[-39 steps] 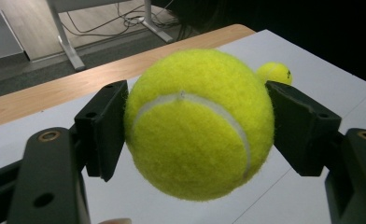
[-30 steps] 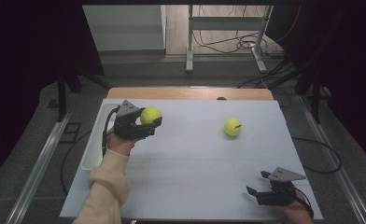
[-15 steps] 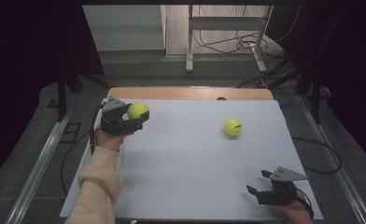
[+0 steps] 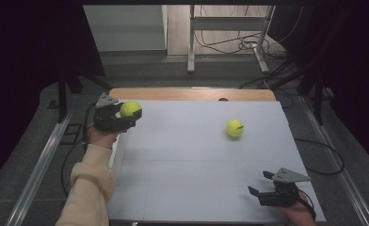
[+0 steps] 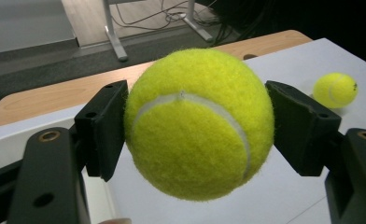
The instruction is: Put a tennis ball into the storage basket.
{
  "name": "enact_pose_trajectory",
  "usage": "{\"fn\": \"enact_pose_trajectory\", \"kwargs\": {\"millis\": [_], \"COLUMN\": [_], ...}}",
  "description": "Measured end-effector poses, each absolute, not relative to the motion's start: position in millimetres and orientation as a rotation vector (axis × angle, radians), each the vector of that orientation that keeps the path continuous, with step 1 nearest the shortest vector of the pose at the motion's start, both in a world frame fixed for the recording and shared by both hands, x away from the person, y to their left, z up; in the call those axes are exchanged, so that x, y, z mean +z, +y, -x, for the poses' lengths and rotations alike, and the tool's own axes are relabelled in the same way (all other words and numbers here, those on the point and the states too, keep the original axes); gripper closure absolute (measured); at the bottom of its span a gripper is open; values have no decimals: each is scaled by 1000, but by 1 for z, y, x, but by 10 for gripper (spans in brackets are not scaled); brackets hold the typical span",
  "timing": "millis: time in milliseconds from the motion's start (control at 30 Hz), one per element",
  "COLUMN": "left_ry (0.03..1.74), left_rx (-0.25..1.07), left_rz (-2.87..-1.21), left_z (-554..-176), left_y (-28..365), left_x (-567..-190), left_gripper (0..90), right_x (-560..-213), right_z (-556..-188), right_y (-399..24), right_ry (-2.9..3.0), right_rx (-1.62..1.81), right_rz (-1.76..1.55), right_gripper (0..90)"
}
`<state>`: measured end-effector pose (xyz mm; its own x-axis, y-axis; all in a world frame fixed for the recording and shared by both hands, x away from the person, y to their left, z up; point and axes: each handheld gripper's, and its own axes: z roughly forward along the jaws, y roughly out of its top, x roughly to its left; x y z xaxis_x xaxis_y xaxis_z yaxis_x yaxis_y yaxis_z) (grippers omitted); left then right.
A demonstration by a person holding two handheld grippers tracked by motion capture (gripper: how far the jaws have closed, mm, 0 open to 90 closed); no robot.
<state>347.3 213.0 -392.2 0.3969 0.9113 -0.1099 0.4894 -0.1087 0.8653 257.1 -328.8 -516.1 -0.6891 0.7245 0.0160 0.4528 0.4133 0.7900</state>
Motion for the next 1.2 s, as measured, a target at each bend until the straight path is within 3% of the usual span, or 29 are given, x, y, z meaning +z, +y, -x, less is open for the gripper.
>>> {"fn": "enact_pose_trajectory", "kwargs": {"millis": [833, 1200], "left_ry": [1451, 1522], "left_rx": [614, 609], "left_rz": [-1768, -1842], "left_z": [-383, -402], "left_y": [261, 261], "left_x": [-408, -422], "left_gripper": [263, 262], "right_x": [-516, -517], "right_z": [-257, -257], "right_y": [-329, -330], "right_ry": [2341, 2343], "right_rx": [1151, 1145], "right_rz": [-1032, -1031], "right_gripper": [149, 149]}}
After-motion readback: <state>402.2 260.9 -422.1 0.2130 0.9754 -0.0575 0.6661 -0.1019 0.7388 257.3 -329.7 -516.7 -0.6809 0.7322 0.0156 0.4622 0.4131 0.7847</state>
